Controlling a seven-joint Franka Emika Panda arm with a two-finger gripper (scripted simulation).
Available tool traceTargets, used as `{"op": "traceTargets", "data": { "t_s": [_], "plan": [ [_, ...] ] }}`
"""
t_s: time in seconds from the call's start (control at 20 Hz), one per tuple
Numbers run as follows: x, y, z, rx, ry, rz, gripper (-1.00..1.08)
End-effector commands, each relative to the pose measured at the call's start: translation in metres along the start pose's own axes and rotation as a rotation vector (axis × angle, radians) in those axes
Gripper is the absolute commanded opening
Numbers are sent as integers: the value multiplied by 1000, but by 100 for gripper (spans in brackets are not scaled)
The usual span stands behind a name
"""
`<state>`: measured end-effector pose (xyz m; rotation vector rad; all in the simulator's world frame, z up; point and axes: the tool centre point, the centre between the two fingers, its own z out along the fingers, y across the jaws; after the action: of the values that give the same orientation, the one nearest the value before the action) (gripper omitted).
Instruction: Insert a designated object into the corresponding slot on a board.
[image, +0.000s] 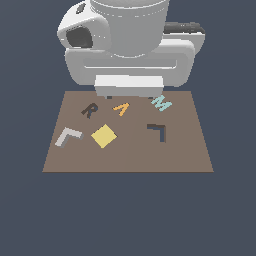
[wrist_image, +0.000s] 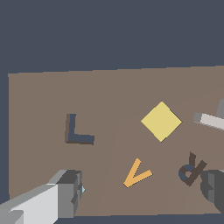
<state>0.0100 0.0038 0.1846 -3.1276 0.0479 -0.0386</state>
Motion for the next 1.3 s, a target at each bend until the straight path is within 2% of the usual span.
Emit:
{"op": "traceTargets", "data": {
  "t_s": [0.0,0.25,0.5,1.25],
  "plan": [
    [0,0,0,0,0,0,100],
    [3,7,6,-1,-1,11,100],
    [11,29,22,-4,-4,45,100],
    [42,148,110,-16,-18,228,100]
  ]
}}
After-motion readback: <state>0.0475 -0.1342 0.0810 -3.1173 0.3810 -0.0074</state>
